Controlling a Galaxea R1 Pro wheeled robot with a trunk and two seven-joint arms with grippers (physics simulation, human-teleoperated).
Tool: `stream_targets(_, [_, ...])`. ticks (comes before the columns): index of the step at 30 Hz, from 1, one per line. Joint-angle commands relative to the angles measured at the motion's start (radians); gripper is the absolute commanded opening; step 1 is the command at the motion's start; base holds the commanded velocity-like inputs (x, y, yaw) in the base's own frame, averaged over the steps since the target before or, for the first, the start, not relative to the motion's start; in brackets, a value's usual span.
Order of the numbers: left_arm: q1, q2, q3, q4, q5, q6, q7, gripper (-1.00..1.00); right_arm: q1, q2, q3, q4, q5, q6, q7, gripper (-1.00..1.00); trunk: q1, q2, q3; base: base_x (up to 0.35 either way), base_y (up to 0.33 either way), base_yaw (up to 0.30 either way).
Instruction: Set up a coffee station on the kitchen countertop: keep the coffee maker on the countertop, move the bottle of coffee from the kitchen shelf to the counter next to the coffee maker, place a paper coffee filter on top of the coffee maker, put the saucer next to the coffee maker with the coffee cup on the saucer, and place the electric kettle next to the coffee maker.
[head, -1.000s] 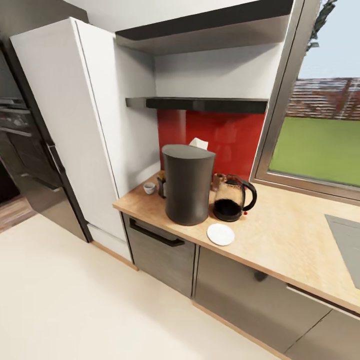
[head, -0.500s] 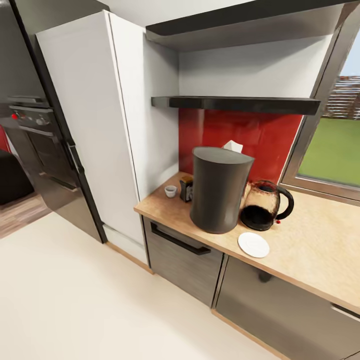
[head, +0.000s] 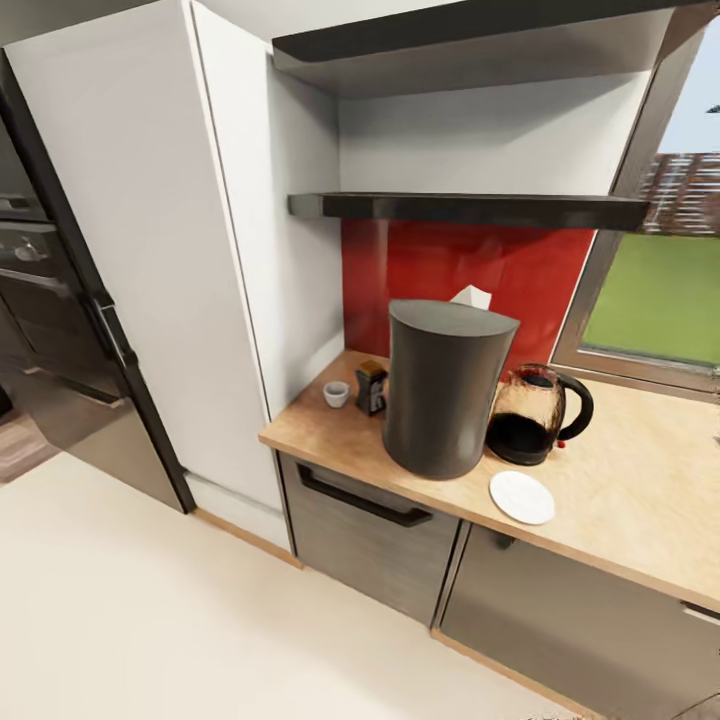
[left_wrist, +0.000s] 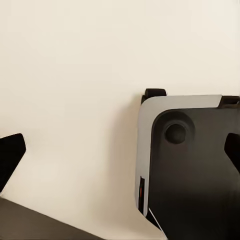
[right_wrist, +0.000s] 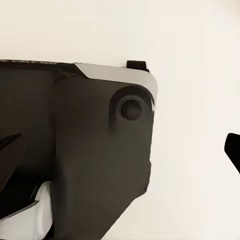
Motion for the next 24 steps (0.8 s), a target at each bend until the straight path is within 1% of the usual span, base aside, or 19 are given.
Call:
stream_targets(1, [-0.001, 0.0, 0.009, 0.001, -0.01, -0.004, -0.004, 1.0, -0.001, 0.0, 0.008, 0.0, -0.01, 0.004, 0.001, 1.0, 0.001, -0.002, -0.002, 0.118, 0.315, -0.275])
stream_targets(11, [0.0, -0.001, 0.009, 0.001, -0.01, -0.004, -0.004, 1.0, -0.001, 0.001, 0.008, -0.002, -0.012, 0.003, 0.004, 1.0, 0.001, -0.002, -0.002, 0.1, 0.321, -0.275])
stream_targets(24, [-0.001, 0.0, 0.012, 0.001, -0.01, -0.004, -0.001, 1.0, -0.001, 0.005, 0.008, -0.003, -0.014, 0.003, 0.004, 1.0, 0.001, -0.002, 0.002, 0.002, 0.336, -0.273])
